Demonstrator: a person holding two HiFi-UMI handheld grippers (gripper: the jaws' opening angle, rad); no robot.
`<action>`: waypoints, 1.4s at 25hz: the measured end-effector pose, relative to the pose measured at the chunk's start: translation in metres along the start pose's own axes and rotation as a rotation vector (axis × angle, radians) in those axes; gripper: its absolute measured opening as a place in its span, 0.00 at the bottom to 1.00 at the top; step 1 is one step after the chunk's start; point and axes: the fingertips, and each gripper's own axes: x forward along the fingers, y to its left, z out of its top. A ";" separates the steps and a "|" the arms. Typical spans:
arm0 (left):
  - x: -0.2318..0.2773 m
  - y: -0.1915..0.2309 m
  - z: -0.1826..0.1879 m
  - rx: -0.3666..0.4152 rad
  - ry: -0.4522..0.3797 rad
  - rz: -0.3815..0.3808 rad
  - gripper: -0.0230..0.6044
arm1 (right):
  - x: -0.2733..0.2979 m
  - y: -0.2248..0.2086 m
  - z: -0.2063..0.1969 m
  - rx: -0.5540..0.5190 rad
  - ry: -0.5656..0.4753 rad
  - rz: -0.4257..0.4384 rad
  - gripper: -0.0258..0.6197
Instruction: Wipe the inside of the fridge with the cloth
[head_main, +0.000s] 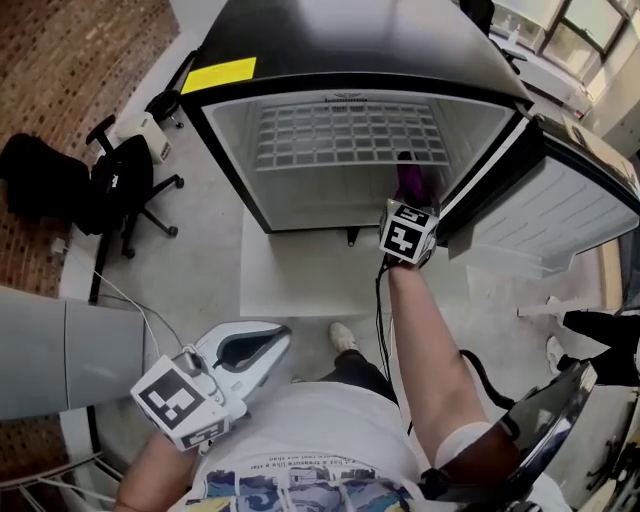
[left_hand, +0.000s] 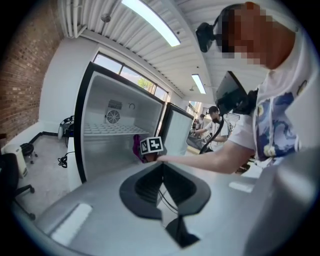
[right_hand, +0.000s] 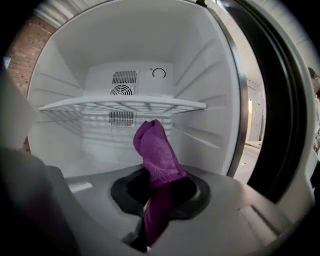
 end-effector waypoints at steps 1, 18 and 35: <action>0.003 0.003 0.001 -0.005 0.001 0.007 0.05 | 0.005 -0.002 0.000 -0.011 0.003 -0.016 0.13; 0.029 0.032 0.017 -0.054 0.004 0.089 0.05 | 0.081 0.021 0.000 -0.128 0.052 0.044 0.13; 0.026 0.042 0.013 -0.105 0.009 0.162 0.05 | 0.101 0.102 -0.021 -0.216 0.132 0.278 0.13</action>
